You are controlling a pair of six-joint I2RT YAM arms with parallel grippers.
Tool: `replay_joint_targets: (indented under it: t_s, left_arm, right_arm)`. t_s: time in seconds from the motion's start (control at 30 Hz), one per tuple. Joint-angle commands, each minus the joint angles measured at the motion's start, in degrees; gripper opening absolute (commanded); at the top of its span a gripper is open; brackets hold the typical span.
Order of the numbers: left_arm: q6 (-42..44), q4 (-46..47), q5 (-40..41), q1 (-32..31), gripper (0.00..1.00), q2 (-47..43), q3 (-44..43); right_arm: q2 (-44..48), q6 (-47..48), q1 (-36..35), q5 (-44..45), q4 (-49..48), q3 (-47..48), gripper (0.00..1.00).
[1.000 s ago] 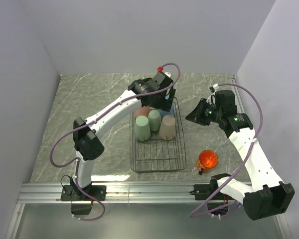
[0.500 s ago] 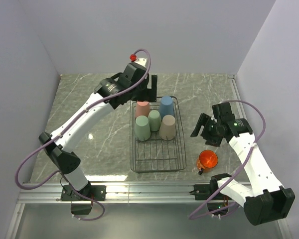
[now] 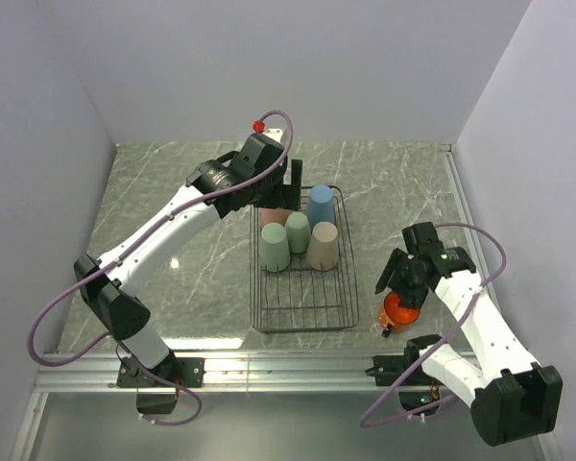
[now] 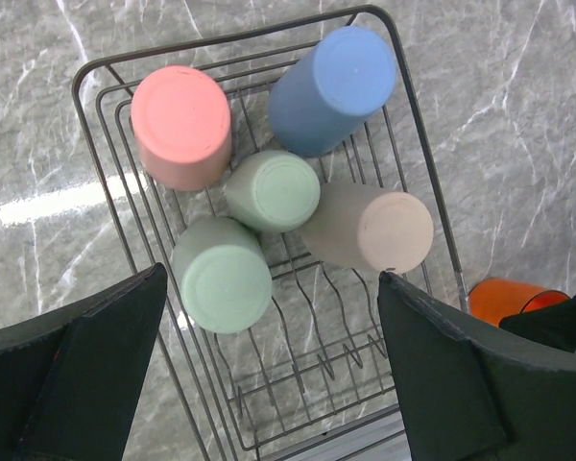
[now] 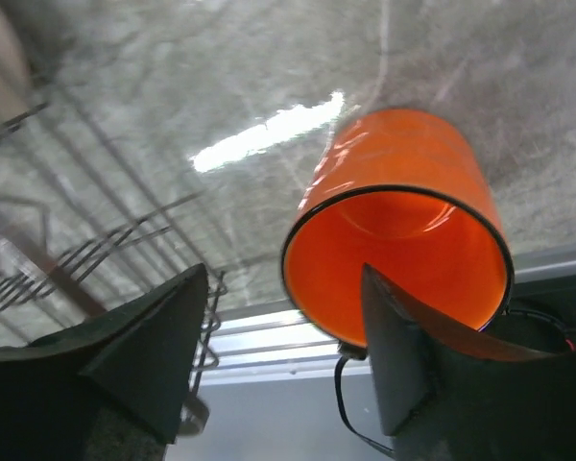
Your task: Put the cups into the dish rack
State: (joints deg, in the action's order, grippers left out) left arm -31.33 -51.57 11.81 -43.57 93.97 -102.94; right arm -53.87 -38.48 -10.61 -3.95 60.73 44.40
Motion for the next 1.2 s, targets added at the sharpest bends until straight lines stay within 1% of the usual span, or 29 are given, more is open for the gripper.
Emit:
replay_joint_targets:
  t_s: [0.0, 0.07, 0.13, 0.17, 0.23, 0.27, 0.33, 0.43, 0.53, 0.57, 0.6, 0.73, 0.83, 0.87, 0.93, 0.97, 1.0, 1.03, 1.07, 1.1, 1.13, 1.17]
  left_arm:
    - [-0.92, 1.65, -0.83, -0.02, 0.96, -3.44, 1.24]
    - [-0.92, 1.74, -0.83, -0.02, 0.96, -4.23, 2.21]
    - [-1.01, 1.91, -0.83, 0.07, 0.96, -4.59, 2.74]
    - [-1.01, 2.09, -0.91, 0.07, 0.96, -4.94, 3.00]
    - [-1.01, 2.00, -1.00, 0.07, 0.96, -5.11, 3.00]
    - [-1.10, 1.91, -1.00, 0.24, 0.96, -5.29, 2.92]
    - [-1.01, 2.09, -0.92, 0.24, 0.96, -5.55, 3.09]
    - [-1.10, 2.18, -1.09, 0.59, 0.96, -5.82, 3.53]
    - [-1.28, 2.53, -1.53, 0.86, 0.95, -6.00, 3.88]
    - [-1.45, 2.53, -1.62, 0.94, 0.95, -6.08, 3.88]
    - [-1.54, 2.44, -1.53, 0.94, 0.95, -6.08, 3.88]
    - [-1.71, 2.35, -1.44, 1.12, 0.95, -6.52, 3.88]
    - [-1.89, 1.74, -1.18, 1.21, 0.95, -6.70, 3.44]
    - [-1.98, 1.74, -1.35, 1.21, 0.95, -6.96, 3.36]
    - [-2.33, 1.74, -1.88, 1.47, 0.95, -7.14, 3.09]
    - [-2.68, 1.82, -2.32, 1.56, 0.95, -7.14, 2.92]
    - [-2.86, 2.09, -3.89, 1.47, 0.95, -7.22, 2.48]
    - [-3.03, 2.26, -4.86, 1.65, 0.96, -7.14, 1.61]
    - [-3.64, 2.96, -6.00, 1.73, 0.96, -7.14, 0.99]
    - [-4.00, 3.49, -9.58, 1.91, 0.96, -7.14, 0.46]
    - [-4.44, 4.19, -11.36, 2.17, 0.96, -7.05, -0.42]
    - [-5.74, 5.42, -15.38, 3.13, 0.96, -7.40, -0.42]
  right_arm:
    - [-1.32, -1.51, 0.33, 3.07, -2.98, -0.98, 0.68]
    - [-2.91, -1.77, 0.33, 3.24, -4.30, -2.12, 0.64]
    - [-4.48, -1.69, 0.24, 3.33, -5.79, -2.91, 0.62]
    - [-5.01, -1.69, 0.33, 3.16, -6.32, -3.70, 0.57]
    - [-5.89, -2.04, 0.33, 3.07, -7.20, -4.41, 0.53]
    - [-6.07, -2.04, 0.24, 3.07, -7.47, -4.93, 0.49]
    - [-6.86, -2.04, 0.24, 2.89, -8.08, -5.29, 0.46]
    - [-8.35, -2.13, 0.24, 2.19, -9.13, -6.17, 0.37]
    - [-9.67, -1.69, 0.24, 0.96, -10.10, -7.05, 0.18]
    - [-9.85, -1.69, 0.24, 1.04, -9.93, -7.05, 0.03]
    - [-9.94, -1.77, 0.15, 1.31, -9.93, -6.96, 0.00]
    - [-8.11, -1.69, -0.02, 2.71, -7.48, -5.04, 0.00]
    - [-5.65, -2.04, -0.20, 5.43, -2.57, 1.11, 0.00]
    - [-5.11, -2.04, -0.11, 6.31, -1.41, 5.39, 0.00]
    - [-4.41, -2.13, -0.20, 7.89, 1.74, 10.50, 0.00]
    - [-4.58, -1.95, -0.11, 8.86, 2.80, 16.36, 0.00]
    - [-5.45, -1.34, -0.20, 10.87, 3.86, 19.46, 0.00]
    - [-5.98, -1.07, -0.11, 11.24, 5.35, 25.58, 0.00]
    - [-6.60, -0.72, -0.11, 11.41, 5.80, 28.69, 0.00]
    - [-7.12, -0.46, -0.11, 10.11, 6.15, 31.59, 0.00]
    - [-7.65, 0.07, -0.11, 8.36, 4.59, 36.15, 0.00]
    - [-7.83, -0.10, -0.02, 6.43, 3.36, 37.93, 0.00]
